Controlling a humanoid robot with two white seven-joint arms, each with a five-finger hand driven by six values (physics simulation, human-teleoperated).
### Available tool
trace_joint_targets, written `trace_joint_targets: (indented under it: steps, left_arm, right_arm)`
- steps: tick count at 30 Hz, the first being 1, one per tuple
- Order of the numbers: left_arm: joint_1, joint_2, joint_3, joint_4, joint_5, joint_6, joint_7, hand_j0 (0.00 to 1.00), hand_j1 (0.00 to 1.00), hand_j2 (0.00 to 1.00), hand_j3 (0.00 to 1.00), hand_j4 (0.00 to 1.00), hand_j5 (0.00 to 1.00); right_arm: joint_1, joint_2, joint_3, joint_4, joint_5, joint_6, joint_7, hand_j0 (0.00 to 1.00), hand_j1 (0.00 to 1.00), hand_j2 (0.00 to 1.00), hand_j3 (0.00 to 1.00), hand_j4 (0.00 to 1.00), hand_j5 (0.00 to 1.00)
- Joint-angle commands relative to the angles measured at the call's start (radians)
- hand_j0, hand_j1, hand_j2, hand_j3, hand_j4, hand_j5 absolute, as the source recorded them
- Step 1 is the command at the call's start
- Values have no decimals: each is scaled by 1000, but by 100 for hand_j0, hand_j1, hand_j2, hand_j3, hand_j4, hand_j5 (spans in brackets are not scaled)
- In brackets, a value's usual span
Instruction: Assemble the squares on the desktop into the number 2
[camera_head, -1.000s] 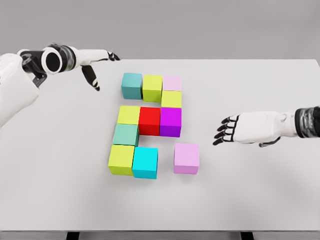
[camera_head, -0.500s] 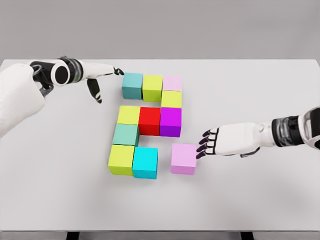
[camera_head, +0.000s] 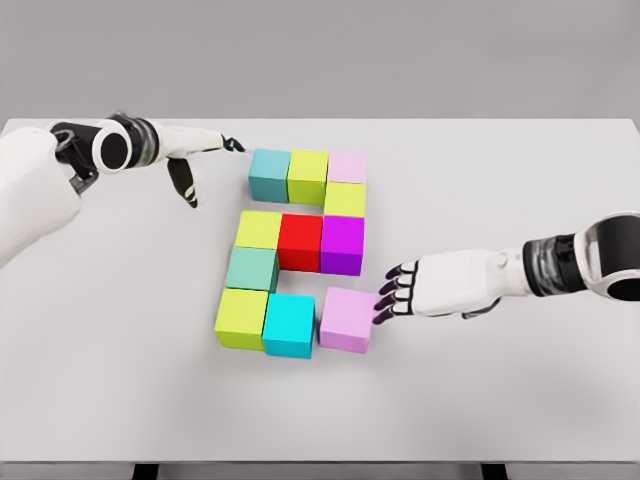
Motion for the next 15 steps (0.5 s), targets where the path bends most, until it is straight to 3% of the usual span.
trace_joint_targets:
  steps: [1,6,9,15]
  left_arm:
    - [0,15,2,-4,9,-3,0,100,100,100,100,100,100]
    - [0,30,8,-1,13,-17,0,100,100,100,100,100,100]
    - [-2,32,8,-1,24,-17,0,100,100,100,100,100,100]
    - [-2,34,8,-1,24,-17,0,100,100,100,100,100,100]
  right_arm:
    - [0,6,3,0,-5,2,0,100,100,100,100,100,100]
    - [-11,-7,-17,4,-9,2,0,100,100,100,100,100,100]
    - [-9,-34,-80,29,-23,2,0,100,100,100,100,100,100]
    - [6,32,-73,58,-45,2,0,100,100,100,100,100,100]
